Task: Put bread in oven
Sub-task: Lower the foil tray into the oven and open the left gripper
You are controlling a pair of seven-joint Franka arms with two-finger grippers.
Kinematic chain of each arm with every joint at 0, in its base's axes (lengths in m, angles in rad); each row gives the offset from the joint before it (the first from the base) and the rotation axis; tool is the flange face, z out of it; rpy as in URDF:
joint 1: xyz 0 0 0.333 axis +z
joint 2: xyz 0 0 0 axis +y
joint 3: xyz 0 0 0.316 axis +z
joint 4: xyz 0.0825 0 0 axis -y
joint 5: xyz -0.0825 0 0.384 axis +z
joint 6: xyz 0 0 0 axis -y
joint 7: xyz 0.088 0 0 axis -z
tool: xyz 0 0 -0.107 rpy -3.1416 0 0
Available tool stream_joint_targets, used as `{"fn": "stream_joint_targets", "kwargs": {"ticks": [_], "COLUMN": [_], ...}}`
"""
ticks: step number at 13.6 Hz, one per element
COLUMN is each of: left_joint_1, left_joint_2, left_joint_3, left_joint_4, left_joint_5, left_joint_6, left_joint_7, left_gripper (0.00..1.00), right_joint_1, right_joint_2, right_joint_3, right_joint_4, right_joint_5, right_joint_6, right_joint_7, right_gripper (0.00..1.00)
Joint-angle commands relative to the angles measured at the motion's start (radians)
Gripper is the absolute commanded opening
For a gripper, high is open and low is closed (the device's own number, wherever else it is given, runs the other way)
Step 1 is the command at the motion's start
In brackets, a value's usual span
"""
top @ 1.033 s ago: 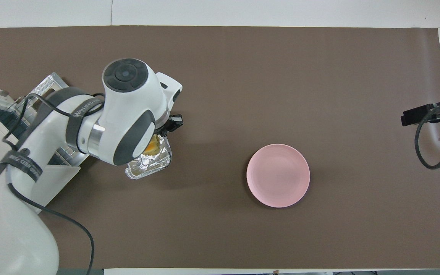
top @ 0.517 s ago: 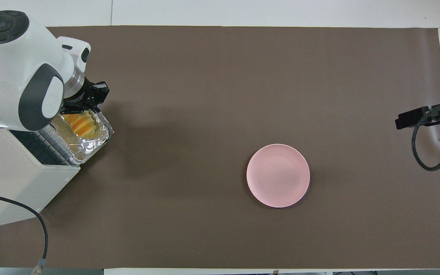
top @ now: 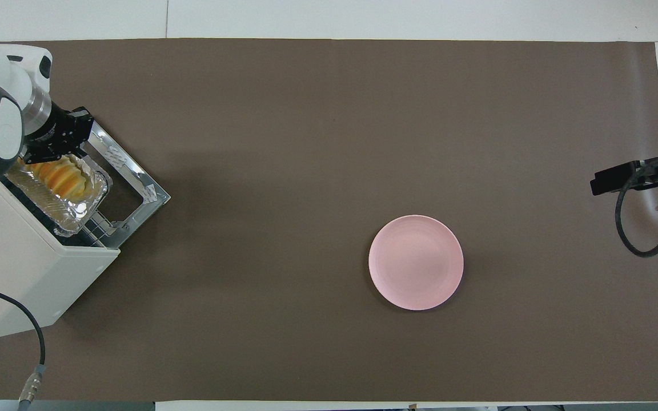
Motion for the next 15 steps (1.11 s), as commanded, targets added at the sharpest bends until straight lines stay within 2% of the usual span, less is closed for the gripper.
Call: {"fn": "stream_joint_targets", "kwargs": {"ticks": [1, 6, 15], "left_joint_1": [0.002, -0.009, -0.032], "left_joint_2": [0.002, -0.032, -0.052], "left_joint_3": [0.028, 0.04, 0.039], "left_joint_4": [-0.019, -0.118, -0.163], "left_joint_5": [0.034, 0.061, 0.112], "left_joint_6": [0.002, -0.011, -0.059], "left_joint_7": [-0.016, -0.018, -0.025], "left_gripper": [0.0, 0.0, 0.0], "right_joint_1": [0.0, 0.0, 0.0], "right_joint_2": [-0.026, -0.026, -0.026], "right_joint_3": [-0.003, -0.003, -0.003], "right_joint_4": [-0.026, -0.026, -0.026], "right_joint_5": [0.01, 0.01, 0.01], "right_joint_6": [-0.004, -0.004, -0.004], "right_joint_7": [0.014, 0.014, 0.014], "right_gripper": [1.0, 1.0, 1.0]}}
